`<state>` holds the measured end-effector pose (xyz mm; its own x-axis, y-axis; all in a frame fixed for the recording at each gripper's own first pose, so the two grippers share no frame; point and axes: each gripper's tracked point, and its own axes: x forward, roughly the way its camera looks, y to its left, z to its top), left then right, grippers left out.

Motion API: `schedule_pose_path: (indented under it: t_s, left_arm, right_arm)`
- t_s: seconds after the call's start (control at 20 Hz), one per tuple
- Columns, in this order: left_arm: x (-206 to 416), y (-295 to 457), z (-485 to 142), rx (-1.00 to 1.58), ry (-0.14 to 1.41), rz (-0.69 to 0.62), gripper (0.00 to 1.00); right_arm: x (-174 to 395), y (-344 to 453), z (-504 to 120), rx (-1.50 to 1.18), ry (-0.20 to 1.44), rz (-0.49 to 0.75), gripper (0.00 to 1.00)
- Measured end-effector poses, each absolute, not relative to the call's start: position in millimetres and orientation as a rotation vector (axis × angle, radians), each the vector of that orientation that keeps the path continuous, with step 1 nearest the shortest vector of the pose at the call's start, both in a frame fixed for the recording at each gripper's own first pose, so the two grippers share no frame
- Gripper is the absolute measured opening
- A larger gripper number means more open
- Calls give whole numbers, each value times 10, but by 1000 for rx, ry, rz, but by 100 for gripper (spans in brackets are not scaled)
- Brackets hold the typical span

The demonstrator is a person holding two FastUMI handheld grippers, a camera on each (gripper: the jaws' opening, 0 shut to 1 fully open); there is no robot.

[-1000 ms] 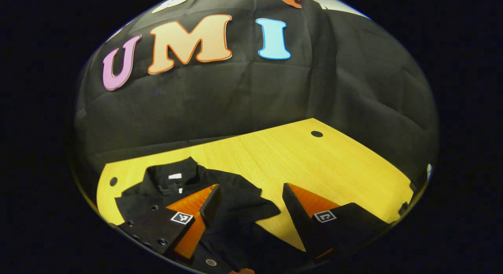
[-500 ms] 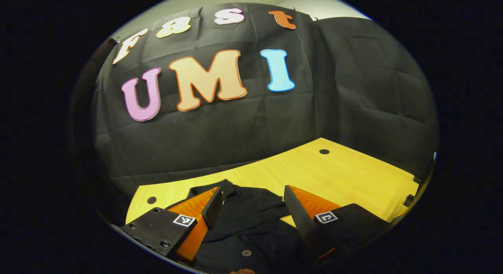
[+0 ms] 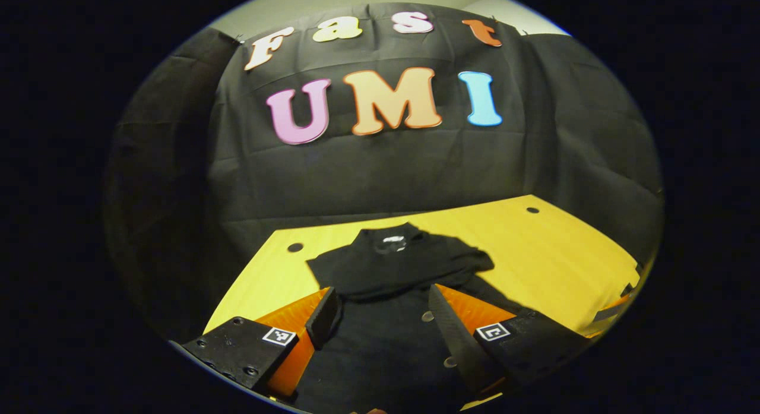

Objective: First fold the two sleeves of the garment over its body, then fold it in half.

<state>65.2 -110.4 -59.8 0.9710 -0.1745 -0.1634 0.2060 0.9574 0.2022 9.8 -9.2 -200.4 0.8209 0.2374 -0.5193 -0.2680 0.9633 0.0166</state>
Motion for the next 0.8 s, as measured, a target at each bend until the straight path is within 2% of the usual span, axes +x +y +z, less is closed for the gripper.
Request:
schedule_pose_path:
  t_s: [0.35, 0.55, 0.8]
  left_arm:
    - [87, -294, -1298, 198, 313, -39, 94]
    - [-321, -62, -1735, 172, 428, 15, 95]
    - [-490, 177, -2127, 127, 520, 62, 96]
  right_arm:
    - [135, -169, -2442, -187, 619, 283, 98]
    - [184, -214, -2565, -157, 641, 281, 98]
    - [161, -191, -2660, -171, 637, 283, 98]
